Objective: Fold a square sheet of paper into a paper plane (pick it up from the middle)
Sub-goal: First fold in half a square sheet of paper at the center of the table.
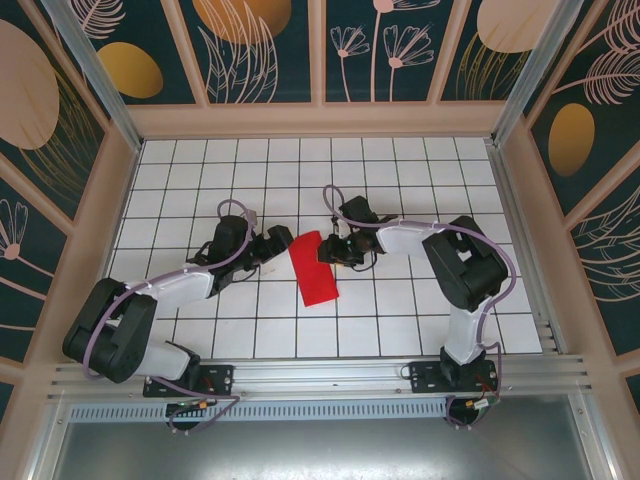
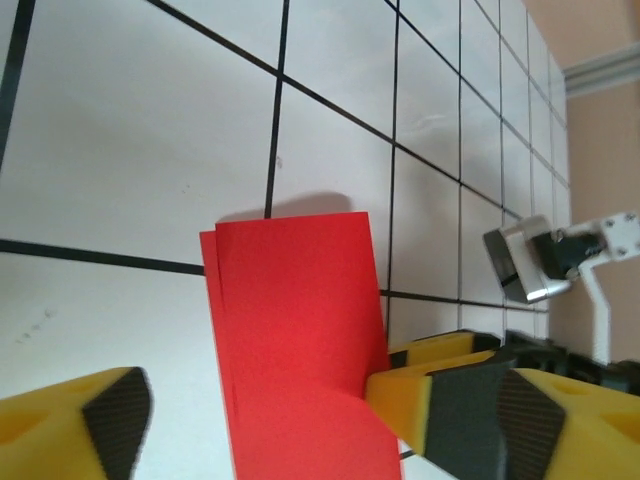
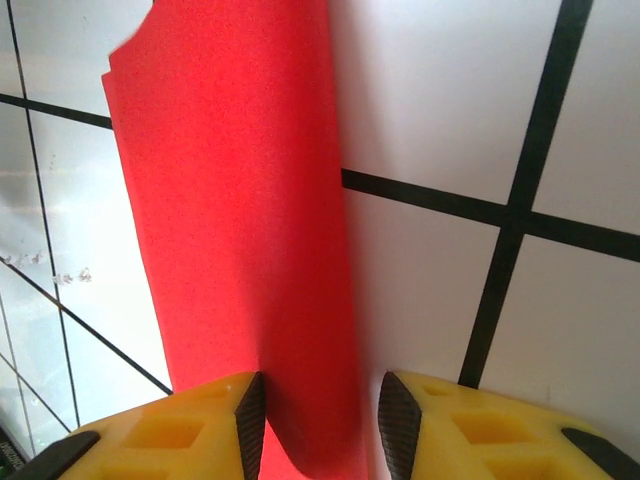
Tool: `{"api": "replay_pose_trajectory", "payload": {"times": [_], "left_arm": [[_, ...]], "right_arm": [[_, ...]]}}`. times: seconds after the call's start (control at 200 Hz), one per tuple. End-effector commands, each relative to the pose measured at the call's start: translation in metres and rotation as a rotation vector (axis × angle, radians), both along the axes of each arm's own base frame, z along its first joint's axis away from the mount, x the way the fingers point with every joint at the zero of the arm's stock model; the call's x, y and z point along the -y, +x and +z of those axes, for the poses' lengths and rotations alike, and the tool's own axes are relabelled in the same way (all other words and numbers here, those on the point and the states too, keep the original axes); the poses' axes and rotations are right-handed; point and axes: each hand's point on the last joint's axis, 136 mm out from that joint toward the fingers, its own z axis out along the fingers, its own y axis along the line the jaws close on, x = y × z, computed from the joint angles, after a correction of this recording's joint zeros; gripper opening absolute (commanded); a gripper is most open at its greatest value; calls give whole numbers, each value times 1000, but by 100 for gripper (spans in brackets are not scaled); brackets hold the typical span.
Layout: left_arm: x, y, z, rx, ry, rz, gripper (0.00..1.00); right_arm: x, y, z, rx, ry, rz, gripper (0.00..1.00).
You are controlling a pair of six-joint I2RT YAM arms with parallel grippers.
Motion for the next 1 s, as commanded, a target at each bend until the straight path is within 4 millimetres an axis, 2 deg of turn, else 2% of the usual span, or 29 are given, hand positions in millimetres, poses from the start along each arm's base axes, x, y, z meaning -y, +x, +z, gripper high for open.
{"api": "replay_pose_trajectory", "payload": {"times": [0.0, 0.235, 0.676, 0.996], "left_arm": [[-3, 5, 0, 31, 38, 2, 98], [1, 9, 2, 54, 22, -5, 99], [19, 6, -5, 23, -43, -80, 98], [29, 4, -12, -10, -59, -117, 97]], "right_arm": [[48, -8, -64, -29, -286, -27, 40], [67, -8, -83, -34, -408, -32, 40], [67, -10, -103, -23, -462, 27, 42], [69, -10, -107, -14, -491, 64, 42]]}}
